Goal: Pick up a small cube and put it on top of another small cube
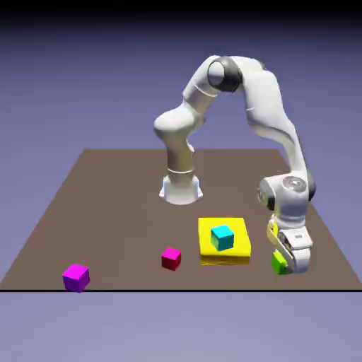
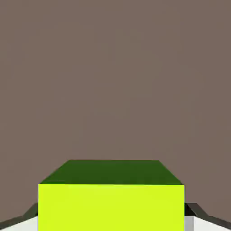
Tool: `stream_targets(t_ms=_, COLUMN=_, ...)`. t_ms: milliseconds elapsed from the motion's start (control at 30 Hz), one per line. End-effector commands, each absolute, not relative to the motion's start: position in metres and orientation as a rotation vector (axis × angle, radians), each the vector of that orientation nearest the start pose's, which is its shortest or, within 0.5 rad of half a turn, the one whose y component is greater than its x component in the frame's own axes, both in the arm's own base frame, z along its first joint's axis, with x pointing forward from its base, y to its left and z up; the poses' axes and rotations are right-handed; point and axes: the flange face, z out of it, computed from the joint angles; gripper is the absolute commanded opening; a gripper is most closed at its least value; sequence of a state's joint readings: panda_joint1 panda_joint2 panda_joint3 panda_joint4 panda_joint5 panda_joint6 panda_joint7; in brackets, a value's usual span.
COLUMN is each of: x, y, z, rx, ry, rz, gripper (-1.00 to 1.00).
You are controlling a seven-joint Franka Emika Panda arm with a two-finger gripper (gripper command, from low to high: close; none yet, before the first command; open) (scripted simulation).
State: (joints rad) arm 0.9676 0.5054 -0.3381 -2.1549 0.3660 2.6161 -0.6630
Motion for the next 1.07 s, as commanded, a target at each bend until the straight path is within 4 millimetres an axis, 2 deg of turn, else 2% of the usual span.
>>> stream_targets(t_ms=0, x=0.462, y=0.321, z=0.188, rx=-2.729, ry=-1.514, rz=-0.01, gripper=-1.0)
stream_targets(t_ms=33, x=0.472, y=0.306, z=0.196, rx=-2.768, ry=-1.443, rz=-0.005, gripper=-1.0)
stream_targets(t_ms=133, x=0.527, y=0.217, z=0.197, rx=-2.958, ry=-1.011, rz=0.016, gripper=-1.0)
stream_targets(t_ms=200, x=0.555, y=0.152, z=0.2, rx=-3.046, ry=-0.711, rz=0.025, gripper=-1.0)
stream_targets(t_ms=267, x=0.574, y=0.085, z=0.203, rx=-3.103, ry=-0.407, rz=0.03, gripper=-1.0)
stream_targets(t_ms=333, x=0.586, y=0.016, z=0.208, rx=-3.129, ry=-0.101, rz=0.03, gripper=-1.0)
stream_targets(t_ms=400, x=0.589, y=-0.054, z=0.214, rx=-3.125, ry=0.202, rz=0.026, gripper=-1.0)
stream_targets(t_ms=500, x=0.579, y=-0.157, z=0.226, rx=-3.065, ry=0.647, rz=0.011, gripper=-1.0)
stream_targets(t_ms=633, x=0.541, y=-0.288, z=0.246, rx=-2.893, ry=1.205, rz=-0.024, gripper=-1.0)
stream_targets(t_ms=667, x=0.53, y=-0.311, z=0.251, rx=-2.849, ry=1.304, rz=-0.032, gripper=-1.0)
stream_targets(t_ms=700, x=0.53, y=-0.311, z=0.251, rx=-2.849, ry=1.305, rz=-0.032, gripper=-1.0)
stream_targets(t_ms=800, x=0.532, y=-0.311, z=0.189, rx=-2.85, ry=1.303, rz=-0.033, gripper=-1.0)
stream_targets(t_ms=833, x=0.531, y=-0.311, z=0.181, rx=-2.849, ry=1.305, rz=-0.032, gripper=-1.0)
stream_targets(t_ms=867, x=0.531, y=-0.311, z=0.181, rx=-2.849, ry=1.305, rz=-0.032, gripper=1.0)
stream_targets(t_ms=900, x=0.531, y=-0.311, z=0.181, rx=-2.849, ry=1.305, rz=-0.032, gripper=1.0)
stream_targets(t_ms=1000, x=0.531, y=-0.311, z=0.243, rx=-2.85, ry=1.304, rz=-0.033, gripper=1.0)
stream_targets(t_ms=1033, x=0.53, y=-0.311, z=0.251, rx=-2.849, ry=1.305, rz=-0.032, gripper=1.0)
